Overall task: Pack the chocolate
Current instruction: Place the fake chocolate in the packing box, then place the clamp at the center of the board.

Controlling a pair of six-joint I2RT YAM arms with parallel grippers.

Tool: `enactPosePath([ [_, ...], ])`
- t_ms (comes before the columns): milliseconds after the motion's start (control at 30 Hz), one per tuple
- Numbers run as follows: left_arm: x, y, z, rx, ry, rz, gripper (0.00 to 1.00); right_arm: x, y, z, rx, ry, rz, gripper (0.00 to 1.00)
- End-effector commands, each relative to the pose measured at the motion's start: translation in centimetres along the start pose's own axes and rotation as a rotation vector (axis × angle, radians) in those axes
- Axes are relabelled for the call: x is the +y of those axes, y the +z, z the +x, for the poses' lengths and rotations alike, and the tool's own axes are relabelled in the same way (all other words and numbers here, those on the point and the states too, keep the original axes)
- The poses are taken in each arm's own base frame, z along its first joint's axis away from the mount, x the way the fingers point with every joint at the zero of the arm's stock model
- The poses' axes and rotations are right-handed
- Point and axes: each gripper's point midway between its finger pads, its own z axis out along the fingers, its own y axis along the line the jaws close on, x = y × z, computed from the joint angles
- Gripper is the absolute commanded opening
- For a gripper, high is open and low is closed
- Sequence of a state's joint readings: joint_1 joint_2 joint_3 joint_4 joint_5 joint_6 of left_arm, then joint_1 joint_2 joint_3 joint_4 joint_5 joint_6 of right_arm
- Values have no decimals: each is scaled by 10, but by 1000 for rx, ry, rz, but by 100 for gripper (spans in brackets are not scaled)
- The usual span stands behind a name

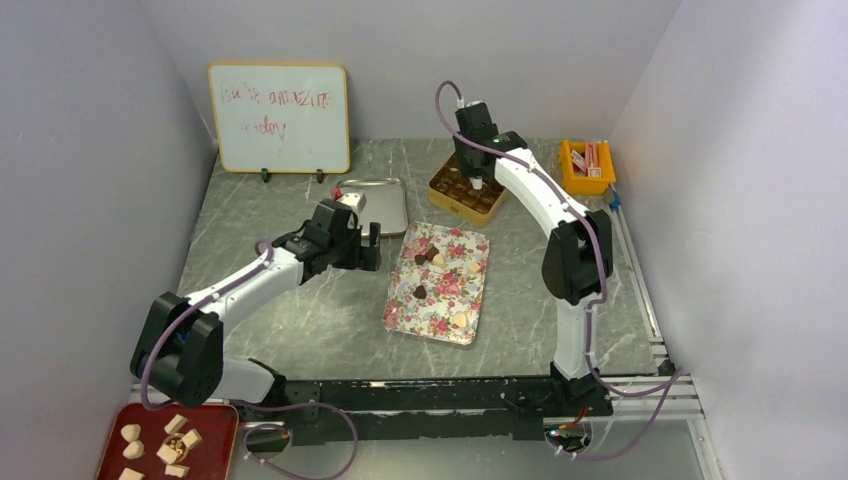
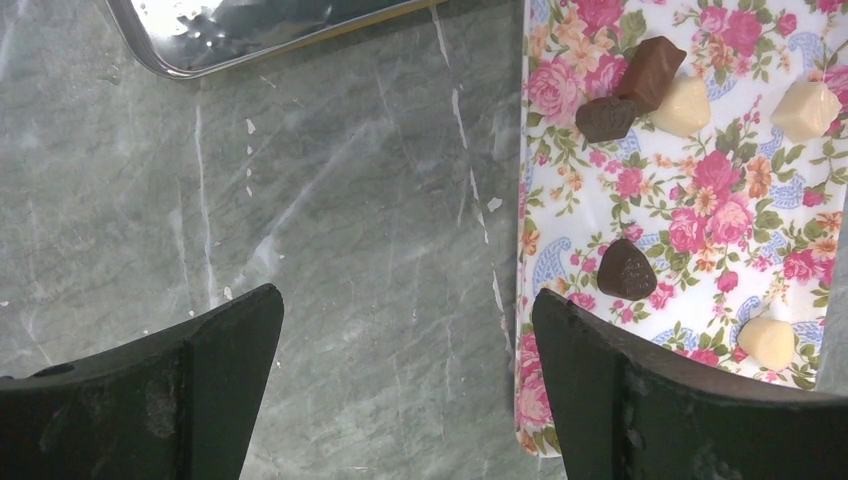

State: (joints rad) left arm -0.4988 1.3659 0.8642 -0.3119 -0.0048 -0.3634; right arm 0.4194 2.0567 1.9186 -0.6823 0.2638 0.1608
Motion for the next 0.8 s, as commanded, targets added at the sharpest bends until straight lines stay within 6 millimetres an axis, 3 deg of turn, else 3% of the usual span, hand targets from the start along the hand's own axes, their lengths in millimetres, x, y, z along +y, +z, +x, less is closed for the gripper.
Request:
enactPosePath([
  [0, -11, -13, -22, -74, -20, 40, 100, -23, -59, -42, -153, 83, 45, 35],
  [300, -13, -24, -20, -83, -33, 58, 100, -47, -106, -10, -178, 202, 92, 34],
  [467, -13, -30, -16, -81, -28, 64, 100, -50, -127, 17, -176, 230, 70, 31],
  [767, -17, -39, -9, -74, -15, 93, 100, -62, -153, 67, -159, 289, 80, 23],
])
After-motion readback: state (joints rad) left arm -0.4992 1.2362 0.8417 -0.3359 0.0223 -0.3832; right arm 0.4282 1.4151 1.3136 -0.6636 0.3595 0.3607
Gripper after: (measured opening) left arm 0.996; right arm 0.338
